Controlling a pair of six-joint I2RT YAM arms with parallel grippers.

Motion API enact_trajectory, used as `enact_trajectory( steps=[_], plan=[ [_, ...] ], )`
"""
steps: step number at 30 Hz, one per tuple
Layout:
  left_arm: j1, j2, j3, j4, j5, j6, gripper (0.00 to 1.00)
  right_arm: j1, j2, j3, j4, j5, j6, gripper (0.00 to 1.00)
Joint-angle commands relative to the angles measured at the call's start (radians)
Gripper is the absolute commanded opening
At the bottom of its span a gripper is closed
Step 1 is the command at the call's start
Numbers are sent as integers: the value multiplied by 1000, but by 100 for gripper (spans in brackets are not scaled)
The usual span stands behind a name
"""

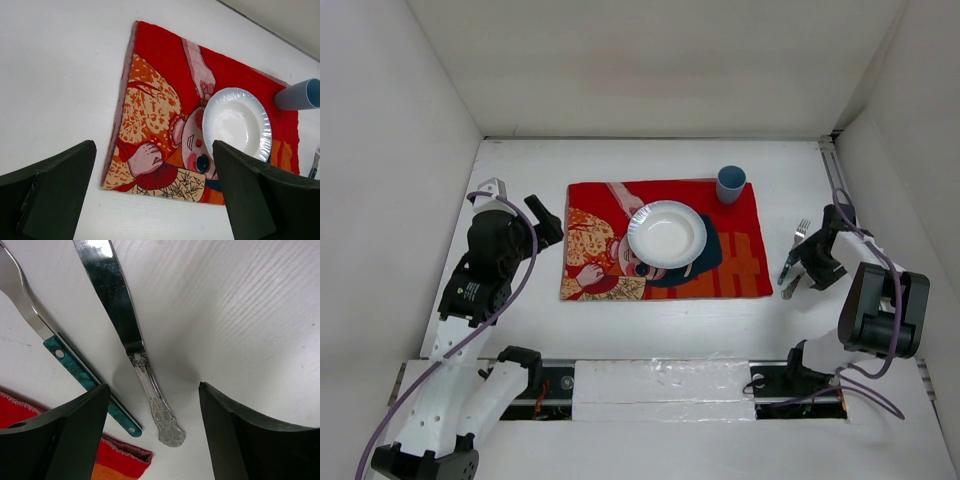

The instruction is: Set the dinner table for one person

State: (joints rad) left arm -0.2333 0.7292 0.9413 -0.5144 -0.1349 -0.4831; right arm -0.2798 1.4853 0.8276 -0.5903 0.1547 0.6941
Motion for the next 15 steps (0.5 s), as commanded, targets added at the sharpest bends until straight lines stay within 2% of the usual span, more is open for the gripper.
enact_trajectory(
  steps=[1, 6, 14, 15],
  plan=[
    [3, -10, 25, 19, 4, 9, 100, 7, -57, 27, -42, 49, 31, 78],
    [3, -10, 34, 19, 14, 9, 100, 7, -89, 36, -63, 68, 21, 78],
    [3, -10, 34, 19, 14, 9, 100, 16, 16, 64, -63, 59, -7, 78],
    [3, -10, 34, 19, 14, 9, 100, 16, 16, 64, -63, 59, -7, 74]
  ],
)
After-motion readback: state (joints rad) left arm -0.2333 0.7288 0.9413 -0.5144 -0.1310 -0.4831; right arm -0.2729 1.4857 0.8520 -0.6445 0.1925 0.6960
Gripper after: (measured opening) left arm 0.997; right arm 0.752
